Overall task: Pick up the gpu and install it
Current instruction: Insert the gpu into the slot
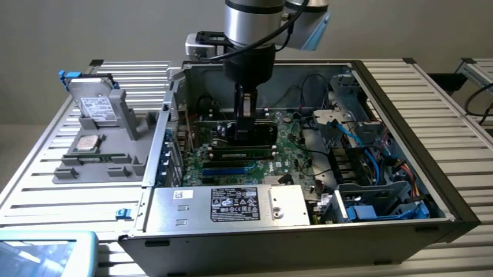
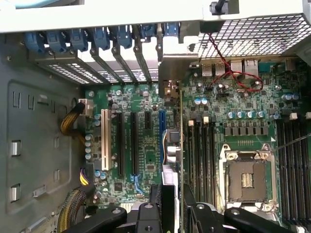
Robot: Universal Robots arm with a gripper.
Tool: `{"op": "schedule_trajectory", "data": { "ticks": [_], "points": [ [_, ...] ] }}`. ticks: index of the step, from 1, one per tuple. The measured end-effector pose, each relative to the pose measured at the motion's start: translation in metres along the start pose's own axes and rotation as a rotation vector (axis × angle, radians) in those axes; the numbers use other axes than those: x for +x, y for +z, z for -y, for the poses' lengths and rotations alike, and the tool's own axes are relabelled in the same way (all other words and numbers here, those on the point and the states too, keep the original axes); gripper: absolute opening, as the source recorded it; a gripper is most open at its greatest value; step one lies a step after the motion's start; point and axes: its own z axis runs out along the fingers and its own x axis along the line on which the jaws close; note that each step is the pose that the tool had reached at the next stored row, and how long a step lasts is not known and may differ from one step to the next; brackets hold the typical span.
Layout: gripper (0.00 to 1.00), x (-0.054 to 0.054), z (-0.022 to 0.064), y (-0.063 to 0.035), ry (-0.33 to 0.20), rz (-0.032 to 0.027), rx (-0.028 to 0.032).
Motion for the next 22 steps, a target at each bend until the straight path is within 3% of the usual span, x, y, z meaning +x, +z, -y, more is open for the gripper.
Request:
{"op": "schedule_trajectory", "data": {
  "ticks": [10, 17, 22],
  "points": [
    [0.28, 0.013, 0.0007, 0.008, 0.011, 0.0304, -0.0087],
    [0.28, 0.014, -0.0011, 0.0087, 0.011, 0.0311, -0.0086],
    [0.28, 0.016, -0.0044, 0.0155, 0.011, 0.0323, -0.0087]
  ]
}}
